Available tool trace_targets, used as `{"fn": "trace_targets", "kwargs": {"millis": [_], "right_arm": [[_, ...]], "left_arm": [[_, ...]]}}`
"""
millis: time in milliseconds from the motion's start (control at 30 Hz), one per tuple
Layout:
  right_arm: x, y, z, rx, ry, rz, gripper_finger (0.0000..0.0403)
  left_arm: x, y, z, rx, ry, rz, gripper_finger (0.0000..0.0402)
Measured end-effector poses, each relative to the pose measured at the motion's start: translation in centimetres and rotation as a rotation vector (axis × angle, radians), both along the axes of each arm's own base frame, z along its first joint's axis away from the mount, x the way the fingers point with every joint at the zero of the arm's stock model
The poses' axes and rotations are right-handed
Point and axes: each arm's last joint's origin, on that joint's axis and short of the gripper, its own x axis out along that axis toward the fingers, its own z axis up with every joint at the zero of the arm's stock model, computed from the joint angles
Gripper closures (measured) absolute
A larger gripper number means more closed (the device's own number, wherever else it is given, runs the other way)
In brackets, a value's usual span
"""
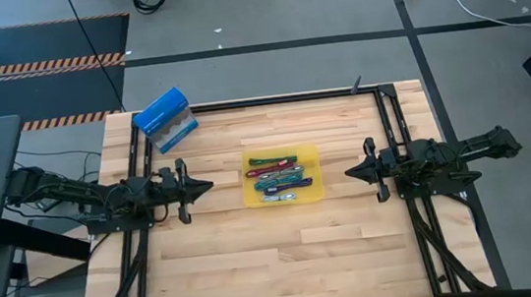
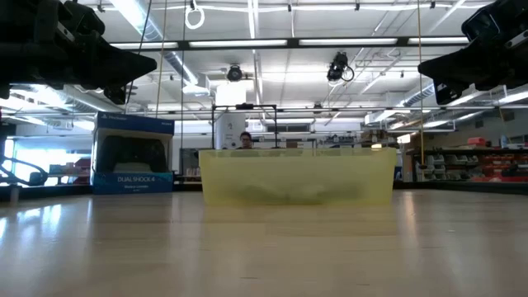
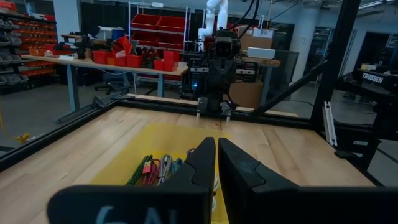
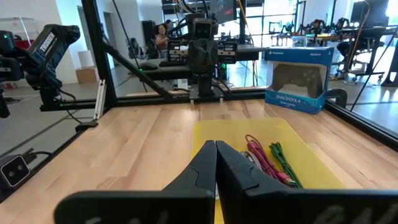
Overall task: Pick and place USB-C Cables
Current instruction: Return to Home Position
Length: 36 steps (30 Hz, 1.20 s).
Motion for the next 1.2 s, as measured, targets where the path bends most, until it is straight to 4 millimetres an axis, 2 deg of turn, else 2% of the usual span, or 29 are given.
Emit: {"fn": "trace_targets", "kwargs": {"millis": [600,833,1200], "right_arm": [[0.0,0.0,0.0,0.001,0.000,0.000,0.0394],[0.0,0.0,0.0,0.001,-0.001,0.001,0.0394],[0.0,0.0,0.0,0.001,-0.001,0.009,0.0394]], "left_arm": [[0.0,0.0,0.0,0.000,0.000,0.000,0.0377],[-0.2,-1.2,0.0,-0.003,0.000,-0.051,0.0377],[-0.2,-1.3,0.0,-0.004,0.000,-0.058,0.0377]]}}
